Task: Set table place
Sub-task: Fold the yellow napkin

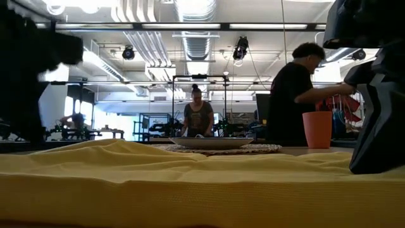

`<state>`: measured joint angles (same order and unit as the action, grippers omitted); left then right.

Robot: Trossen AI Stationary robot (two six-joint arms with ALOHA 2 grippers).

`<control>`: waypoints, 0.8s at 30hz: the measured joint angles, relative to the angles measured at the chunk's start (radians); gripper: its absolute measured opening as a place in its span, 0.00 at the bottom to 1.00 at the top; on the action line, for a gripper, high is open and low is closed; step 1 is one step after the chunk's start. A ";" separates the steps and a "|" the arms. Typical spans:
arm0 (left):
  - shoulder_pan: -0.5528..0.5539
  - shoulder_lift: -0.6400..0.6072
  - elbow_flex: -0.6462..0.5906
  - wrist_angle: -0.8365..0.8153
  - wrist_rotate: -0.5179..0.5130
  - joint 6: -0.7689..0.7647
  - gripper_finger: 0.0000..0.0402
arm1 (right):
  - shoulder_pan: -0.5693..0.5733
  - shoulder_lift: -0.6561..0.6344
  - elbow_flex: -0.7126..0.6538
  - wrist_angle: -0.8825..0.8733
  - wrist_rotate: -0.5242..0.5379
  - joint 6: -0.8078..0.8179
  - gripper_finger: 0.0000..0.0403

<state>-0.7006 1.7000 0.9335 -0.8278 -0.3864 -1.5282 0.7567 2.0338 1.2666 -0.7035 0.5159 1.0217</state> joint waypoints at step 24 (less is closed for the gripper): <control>-0.056 -0.166 0.046 -0.004 -0.003 -0.064 0.00 | -0.013 0.001 0.000 0.001 0.012 -0.008 0.00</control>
<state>-0.7571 1.5338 0.9790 -0.8318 -0.3899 -1.5919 0.7437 2.0349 1.2671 -0.7024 0.5283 1.0134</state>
